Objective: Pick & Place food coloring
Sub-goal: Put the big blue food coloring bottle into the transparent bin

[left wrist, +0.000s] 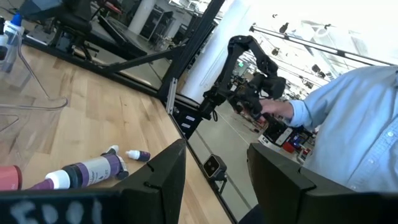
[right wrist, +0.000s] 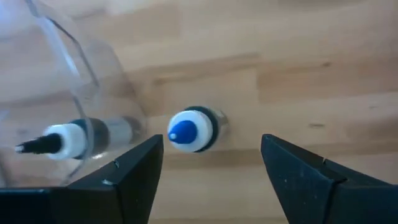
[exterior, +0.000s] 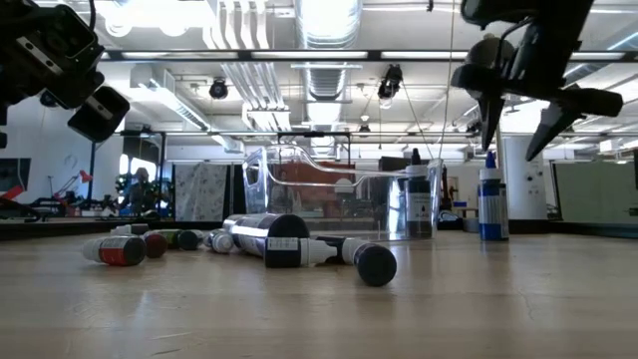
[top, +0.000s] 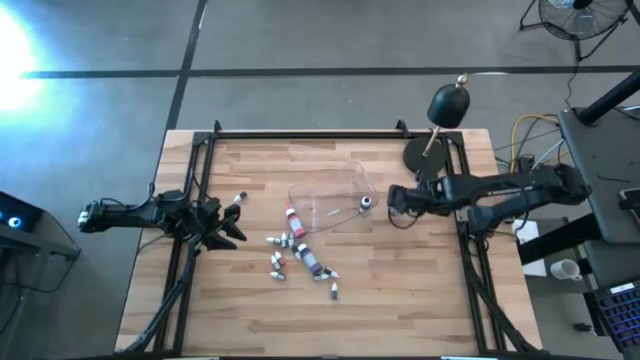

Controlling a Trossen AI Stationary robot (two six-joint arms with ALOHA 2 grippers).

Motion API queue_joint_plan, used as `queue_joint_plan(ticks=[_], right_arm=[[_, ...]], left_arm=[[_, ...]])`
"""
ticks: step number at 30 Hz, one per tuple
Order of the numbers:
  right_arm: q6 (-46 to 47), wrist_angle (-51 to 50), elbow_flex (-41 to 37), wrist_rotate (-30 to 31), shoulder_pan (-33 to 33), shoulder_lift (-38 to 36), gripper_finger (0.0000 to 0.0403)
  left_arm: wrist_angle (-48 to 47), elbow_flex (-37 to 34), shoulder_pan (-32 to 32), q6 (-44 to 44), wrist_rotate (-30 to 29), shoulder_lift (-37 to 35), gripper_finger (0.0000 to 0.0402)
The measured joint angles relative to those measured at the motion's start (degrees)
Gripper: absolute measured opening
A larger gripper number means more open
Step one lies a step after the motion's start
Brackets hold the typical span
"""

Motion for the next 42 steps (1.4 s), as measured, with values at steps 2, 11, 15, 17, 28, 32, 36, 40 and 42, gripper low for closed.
queue_joint_plan(ticks=[2, 11, 15, 17, 28, 32, 36, 40, 42], right_arm=[[-2.63, 0.36, 0.00, -3.48, -1.96, 0.72, 0.0261], [-13.23, 2.75, 4.28, -5.02, -5.98, 5.93, 0.0261], [-18.14, -2.09, 7.84, -7.44, -8.38, 10.65, 0.0254], [-20.84, -3.25, 8.93, -9.59, -9.38, 12.99, 0.0249], [-28.85, -4.60, 10.86, -12.75, -12.57, 18.65, 0.0213], [-29.45, -4.74, 11.26, -12.70, -13.09, 17.27, 0.0204], [-29.80, -4.62, 11.41, -12.66, -13.13, 15.91, 0.0190], [-29.80, -4.42, 10.33, -14.58, -13.11, 15.65, 0.0174], [-29.53, -4.25, 9.59, -15.41, -13.06, 15.84, 0.0171]], left_arm=[[0.00, 0.00, -0.01, 0.02, 0.00, 0.00, 0.0147], [0.01, 0.00, 0.00, 0.01, 0.00, -0.01, 0.0147], [0.00, 0.00, 0.00, 0.01, 0.00, -0.01, 0.0147], [0.00, 0.00, 0.01, 0.00, 0.00, 0.00, 0.0147], [0.00, 0.00, 0.01, 0.00, 0.00, 0.00, 0.0147], [0.00, 0.00, 0.01, 0.00, 0.00, -0.01, 0.0147], [0.00, 0.00, 0.00, 0.02, 0.00, -0.01, 0.0147], [0.00, 0.00, 0.01, 0.00, 0.00, -0.01, 0.0147], [0.00, 0.00, 0.00, 0.00, 0.00, -0.01, 0.0147]])
